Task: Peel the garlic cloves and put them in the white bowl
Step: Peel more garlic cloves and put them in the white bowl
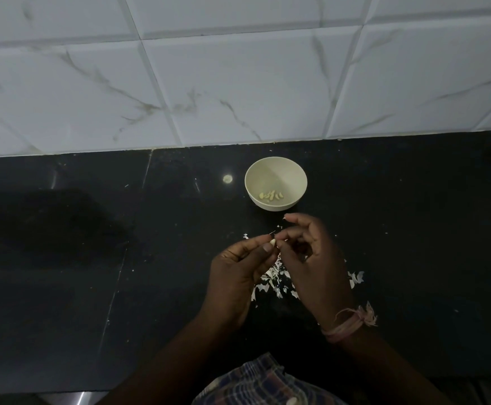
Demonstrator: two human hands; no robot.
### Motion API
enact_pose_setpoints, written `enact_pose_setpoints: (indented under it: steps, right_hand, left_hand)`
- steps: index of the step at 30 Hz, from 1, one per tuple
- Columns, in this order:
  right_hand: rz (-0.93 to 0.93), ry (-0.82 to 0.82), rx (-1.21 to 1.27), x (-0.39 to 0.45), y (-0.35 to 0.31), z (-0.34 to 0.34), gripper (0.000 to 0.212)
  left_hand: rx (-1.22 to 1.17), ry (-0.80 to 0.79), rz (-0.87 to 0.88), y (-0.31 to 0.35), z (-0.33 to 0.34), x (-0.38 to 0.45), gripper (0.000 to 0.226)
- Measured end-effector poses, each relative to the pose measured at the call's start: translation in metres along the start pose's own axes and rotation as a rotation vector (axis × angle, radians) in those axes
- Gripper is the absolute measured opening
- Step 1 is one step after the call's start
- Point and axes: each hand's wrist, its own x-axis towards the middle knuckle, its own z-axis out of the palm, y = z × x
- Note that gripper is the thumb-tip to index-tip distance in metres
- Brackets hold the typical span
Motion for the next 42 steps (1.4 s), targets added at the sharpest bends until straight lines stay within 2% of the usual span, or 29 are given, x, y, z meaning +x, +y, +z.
enact_pose_setpoints:
  steps: [6, 11, 16, 20, 26, 28, 32, 36, 40, 42]
  right_hand:
    - [-0.051, -0.019, -0.034, -0.002, 0.009, -0.001, 0.052]
    - [-0.119, -0.040, -0.133, -0.005, 0.013, 0.000, 0.061]
    - [-0.159, -0.043, -0.190, -0.007, 0.012, 0.000, 0.066]
    - [-0.181, -0.032, -0.210, -0.006, 0.014, 0.001, 0.058]
    - [-0.146, -0.038, -0.272, -0.006, 0.011, 0.003, 0.051]
    - [-0.132, -0.069, -0.282, -0.004, 0.011, 0.002, 0.051]
    - [-0.064, -0.132, -0.309, -0.002, 0.012, 0.001, 0.043]
    - [0.074, -0.137, -0.236, -0.001, 0.009, 0.001, 0.035]
    - [0.317, -0.078, 0.022, 0.001, 0.007, 0.004, 0.032]
    - [0.459, 0.003, 0.263, 0.003, 0.009, 0.005, 0.025]
  left_hand:
    - [0.080, -0.020, 0.022, -0.001, -0.005, 0.001, 0.015]
    - [0.135, -0.025, 0.050, 0.001, -0.006, -0.001, 0.028]
    - [0.135, -0.038, 0.037, 0.002, -0.006, 0.000, 0.018]
    - [0.106, -0.011, 0.001, -0.001, -0.007, 0.001, 0.015]
    - [-0.021, 0.036, -0.083, -0.003, -0.007, 0.004, 0.044]
    - [-0.019, 0.034, -0.089, -0.002, -0.008, 0.004, 0.047]
    - [-0.016, 0.044, -0.108, -0.003, -0.013, 0.004, 0.045]
    - [0.025, 0.020, -0.113, -0.004, -0.016, 0.004, 0.034]
    - [0.012, -0.010, -0.111, -0.001, -0.012, 0.002, 0.018]
    - [-0.029, -0.037, -0.128, -0.001, -0.008, 0.000, 0.017]
